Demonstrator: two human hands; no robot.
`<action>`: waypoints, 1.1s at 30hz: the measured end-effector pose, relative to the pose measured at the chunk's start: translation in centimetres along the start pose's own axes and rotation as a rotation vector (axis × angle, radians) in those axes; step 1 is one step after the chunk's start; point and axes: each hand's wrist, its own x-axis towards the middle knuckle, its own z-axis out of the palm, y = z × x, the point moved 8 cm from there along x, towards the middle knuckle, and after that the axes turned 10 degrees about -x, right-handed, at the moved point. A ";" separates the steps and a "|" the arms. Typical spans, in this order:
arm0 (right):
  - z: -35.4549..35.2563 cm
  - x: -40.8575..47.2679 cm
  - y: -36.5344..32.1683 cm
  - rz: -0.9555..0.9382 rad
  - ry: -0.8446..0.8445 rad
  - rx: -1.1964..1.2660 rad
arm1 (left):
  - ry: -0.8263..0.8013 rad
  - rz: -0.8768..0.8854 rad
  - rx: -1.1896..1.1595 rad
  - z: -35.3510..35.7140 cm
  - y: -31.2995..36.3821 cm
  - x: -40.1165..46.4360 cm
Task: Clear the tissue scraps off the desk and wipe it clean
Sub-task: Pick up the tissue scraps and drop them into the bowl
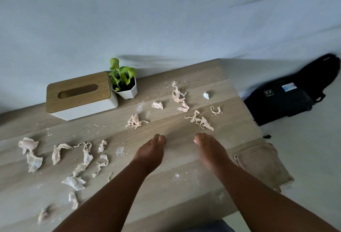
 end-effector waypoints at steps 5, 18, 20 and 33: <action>-0.1 -1.5 -0.3 -0.020 -0.050 -0.001 | -0.045 0.005 0.033 -0.6 0.3 -0.6; -1.8 -5.7 0.0 0.144 0.024 0.032 | 0.006 0.103 0.022 -1.6 1.1 -2.0; -2.2 -6.3 0.0 0.178 0.049 0.050 | 0.014 0.119 0.023 -1.7 1.4 -2.2; -2.5 -8.0 0.6 0.243 0.111 0.085 | -0.032 0.100 0.010 -1.1 1.3 -1.1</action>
